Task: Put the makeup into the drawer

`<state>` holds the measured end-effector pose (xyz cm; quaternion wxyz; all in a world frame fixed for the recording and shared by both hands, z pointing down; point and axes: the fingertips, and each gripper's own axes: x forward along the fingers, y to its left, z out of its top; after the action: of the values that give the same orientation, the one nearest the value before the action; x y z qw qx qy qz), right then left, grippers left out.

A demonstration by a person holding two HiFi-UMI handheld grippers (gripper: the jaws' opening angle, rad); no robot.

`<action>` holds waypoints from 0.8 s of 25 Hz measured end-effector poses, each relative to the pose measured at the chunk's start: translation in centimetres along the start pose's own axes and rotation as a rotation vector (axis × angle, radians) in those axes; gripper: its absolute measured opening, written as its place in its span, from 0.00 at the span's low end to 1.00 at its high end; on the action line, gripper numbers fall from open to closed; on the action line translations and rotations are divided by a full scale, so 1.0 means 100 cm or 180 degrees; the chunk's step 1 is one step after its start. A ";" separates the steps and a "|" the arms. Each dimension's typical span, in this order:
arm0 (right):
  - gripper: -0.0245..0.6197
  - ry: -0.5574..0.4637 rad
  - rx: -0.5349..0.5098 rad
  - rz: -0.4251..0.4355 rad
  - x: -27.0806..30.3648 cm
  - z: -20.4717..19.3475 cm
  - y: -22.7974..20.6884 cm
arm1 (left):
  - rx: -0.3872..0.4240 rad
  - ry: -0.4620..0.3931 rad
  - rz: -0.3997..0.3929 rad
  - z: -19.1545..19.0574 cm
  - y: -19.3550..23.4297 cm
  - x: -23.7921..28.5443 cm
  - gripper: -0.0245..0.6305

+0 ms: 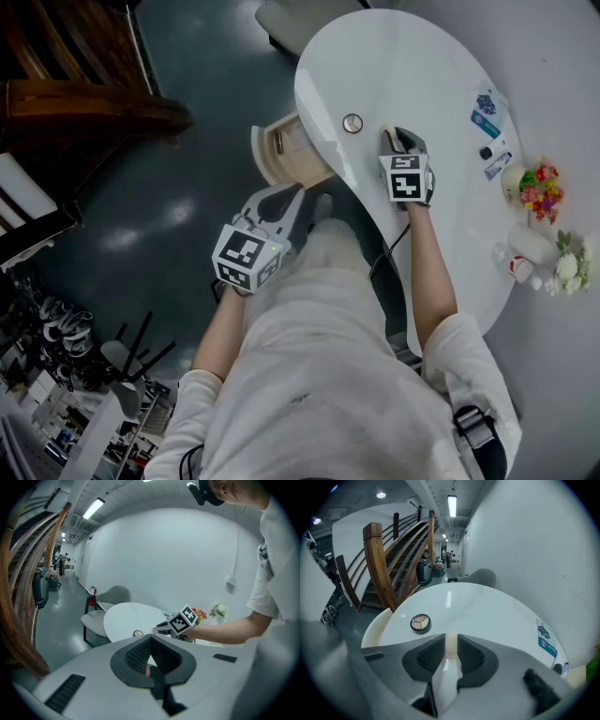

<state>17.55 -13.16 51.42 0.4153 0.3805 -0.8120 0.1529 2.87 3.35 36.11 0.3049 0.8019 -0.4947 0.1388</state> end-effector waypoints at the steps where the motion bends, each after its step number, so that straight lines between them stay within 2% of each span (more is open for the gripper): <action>1: 0.16 0.0005 0.0010 -0.0008 -0.001 0.000 0.000 | -0.0003 -0.0002 -0.0002 0.000 0.001 -0.002 0.05; 11: 0.16 -0.0076 0.0063 -0.0081 -0.030 0.012 0.021 | -0.0009 -0.0066 -0.0074 -0.002 0.016 -0.022 0.05; 15: 0.16 -0.0149 0.0185 0.0052 -0.046 0.022 0.054 | -0.0040 -0.0087 -0.0129 -0.006 0.025 -0.030 0.05; 20: 0.16 -0.0291 0.0052 0.0210 -0.060 0.041 0.110 | -0.0034 -0.0118 -0.0164 -0.012 0.045 -0.037 0.05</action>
<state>9.25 -5.20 44.98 0.3693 0.3634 -0.8410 0.1556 -2.75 5.29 36.65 0.3035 0.8152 -0.4801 0.1134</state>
